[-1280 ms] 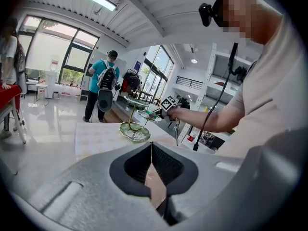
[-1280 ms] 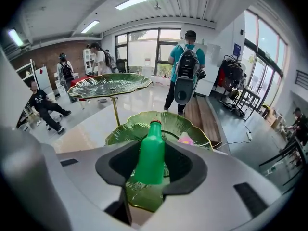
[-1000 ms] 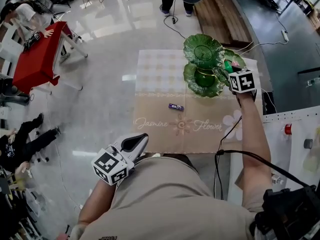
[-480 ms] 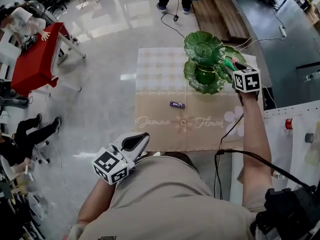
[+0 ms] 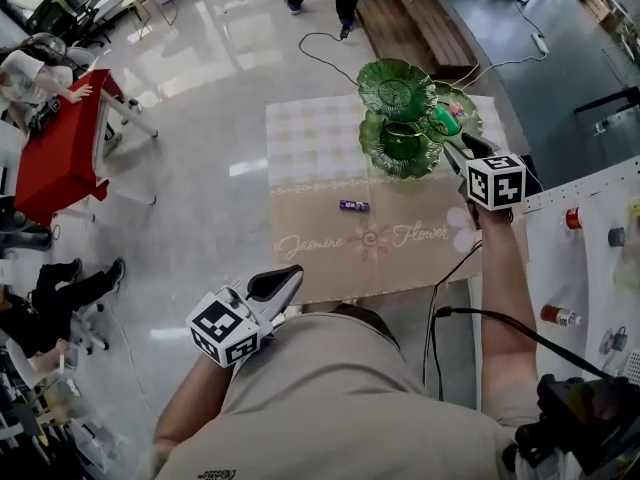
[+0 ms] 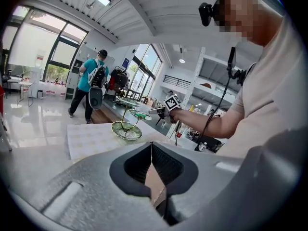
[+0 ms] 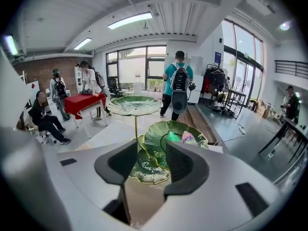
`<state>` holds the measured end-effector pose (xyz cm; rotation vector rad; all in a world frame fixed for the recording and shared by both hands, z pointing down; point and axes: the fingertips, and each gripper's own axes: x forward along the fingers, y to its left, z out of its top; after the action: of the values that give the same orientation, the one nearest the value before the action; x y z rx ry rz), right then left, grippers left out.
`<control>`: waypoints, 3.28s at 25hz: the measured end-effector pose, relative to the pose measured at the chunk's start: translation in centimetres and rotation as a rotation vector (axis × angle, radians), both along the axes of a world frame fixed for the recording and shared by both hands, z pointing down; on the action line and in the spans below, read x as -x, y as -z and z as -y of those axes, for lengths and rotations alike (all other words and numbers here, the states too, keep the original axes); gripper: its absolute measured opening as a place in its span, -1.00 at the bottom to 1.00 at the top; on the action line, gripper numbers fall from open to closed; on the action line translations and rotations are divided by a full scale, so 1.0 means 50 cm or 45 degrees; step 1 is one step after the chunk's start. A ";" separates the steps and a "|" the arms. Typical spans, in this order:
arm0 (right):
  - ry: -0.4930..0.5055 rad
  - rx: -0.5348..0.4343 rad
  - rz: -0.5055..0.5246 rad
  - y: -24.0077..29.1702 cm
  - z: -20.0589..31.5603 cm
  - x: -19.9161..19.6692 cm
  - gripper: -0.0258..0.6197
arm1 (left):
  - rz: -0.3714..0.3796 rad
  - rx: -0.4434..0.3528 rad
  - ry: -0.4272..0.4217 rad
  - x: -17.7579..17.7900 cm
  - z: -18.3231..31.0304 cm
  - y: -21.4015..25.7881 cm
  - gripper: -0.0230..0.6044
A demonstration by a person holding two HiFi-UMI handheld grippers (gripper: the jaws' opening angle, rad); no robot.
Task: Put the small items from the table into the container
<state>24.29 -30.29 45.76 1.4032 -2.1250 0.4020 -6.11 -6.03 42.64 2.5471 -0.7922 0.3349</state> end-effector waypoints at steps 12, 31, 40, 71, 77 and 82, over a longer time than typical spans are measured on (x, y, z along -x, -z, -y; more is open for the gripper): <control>-0.022 0.056 0.206 -0.025 -0.270 0.168 -0.55 | -0.031 -0.018 -0.202 0.046 -0.041 0.009 -0.90; -0.026 0.081 0.305 -0.073 -0.578 0.441 -0.83 | -0.056 0.003 -0.425 0.135 -0.127 -0.028 -0.90; 0.006 0.107 0.299 -0.080 -0.659 0.520 -0.84 | -0.071 0.005 -0.500 0.155 -0.162 -0.031 -0.90; 0.118 0.090 0.243 -0.074 -0.649 0.573 -0.84 | -0.081 0.011 -0.451 0.201 -0.166 -0.046 -0.90; 0.200 0.086 0.216 -0.096 -0.593 0.549 -0.83 | -0.078 0.006 -0.378 0.194 -0.132 -0.041 -0.90; 0.289 0.126 0.180 -0.145 -0.520 0.506 -0.69 | -0.069 0.026 -0.293 0.179 -0.102 -0.043 -0.90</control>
<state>-1.03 -4.27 53.03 1.0920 -2.3138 0.5210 -15.03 -0.95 44.79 2.6207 -0.4738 0.3431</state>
